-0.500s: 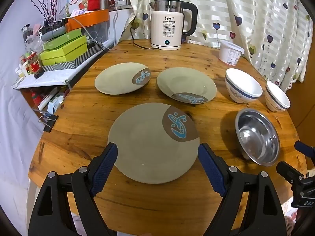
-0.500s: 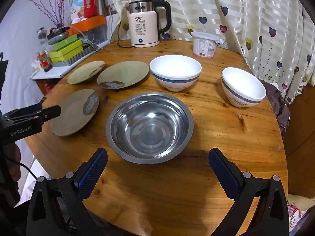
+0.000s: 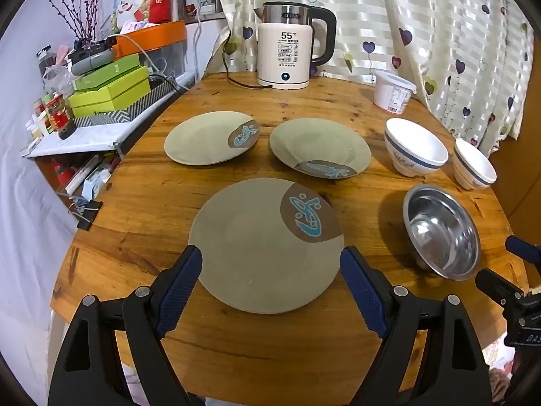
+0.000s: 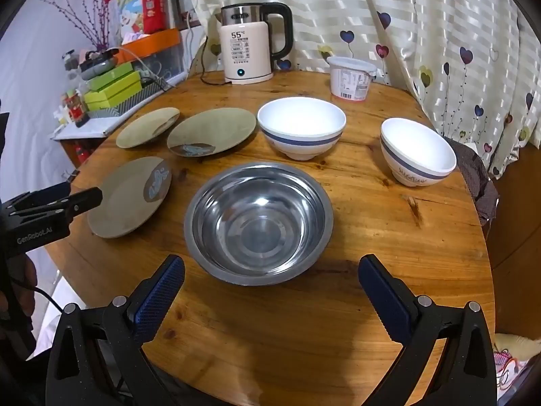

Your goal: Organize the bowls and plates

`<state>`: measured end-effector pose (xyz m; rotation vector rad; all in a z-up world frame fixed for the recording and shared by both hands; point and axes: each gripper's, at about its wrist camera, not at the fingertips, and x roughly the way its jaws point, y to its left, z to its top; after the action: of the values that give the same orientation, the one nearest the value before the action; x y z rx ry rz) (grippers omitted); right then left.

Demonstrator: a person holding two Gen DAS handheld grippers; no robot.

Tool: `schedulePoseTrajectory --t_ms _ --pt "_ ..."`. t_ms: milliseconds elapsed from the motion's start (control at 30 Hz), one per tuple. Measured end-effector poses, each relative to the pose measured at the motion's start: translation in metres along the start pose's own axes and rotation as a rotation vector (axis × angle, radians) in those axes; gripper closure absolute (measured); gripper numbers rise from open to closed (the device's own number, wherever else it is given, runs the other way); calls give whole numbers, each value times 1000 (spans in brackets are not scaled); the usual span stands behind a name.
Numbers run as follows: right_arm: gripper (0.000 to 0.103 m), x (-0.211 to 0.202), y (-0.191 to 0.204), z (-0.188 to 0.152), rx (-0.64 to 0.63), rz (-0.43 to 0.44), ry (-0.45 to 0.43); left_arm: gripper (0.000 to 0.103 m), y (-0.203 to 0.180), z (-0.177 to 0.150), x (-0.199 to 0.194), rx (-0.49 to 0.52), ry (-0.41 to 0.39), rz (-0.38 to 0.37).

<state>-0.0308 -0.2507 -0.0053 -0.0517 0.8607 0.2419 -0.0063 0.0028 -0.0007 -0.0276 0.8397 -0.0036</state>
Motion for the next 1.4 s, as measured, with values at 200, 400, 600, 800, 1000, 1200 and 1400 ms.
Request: schedulePoseTrajectory --t_ms 200,400,600,800,1000,1200,1400 --pt "0 -4 2 3 -3 3 -6 19 1 -1 -2 -1 -6 -15" --pt "0 -4 1 2 -2 4 -14 19 -1 1 -2 11 -4 -11" --pt "0 -4 1 2 -5 5 -16 19 1 0 0 6 5 -29" --pt "0 -3 1 2 -4 2 -17 19 0 1 0 -2 12 -58" --pt "0 -3 1 3 -8 -1 -20 19 1 0 2 -8 25 -55" --pt "0 -4 2 4 -9 -1 -22 19 4 0 4 -18 29 -59" --pt "0 -5 3 5 -13 13 -23 19 3 -1 5 -16 35 -69"
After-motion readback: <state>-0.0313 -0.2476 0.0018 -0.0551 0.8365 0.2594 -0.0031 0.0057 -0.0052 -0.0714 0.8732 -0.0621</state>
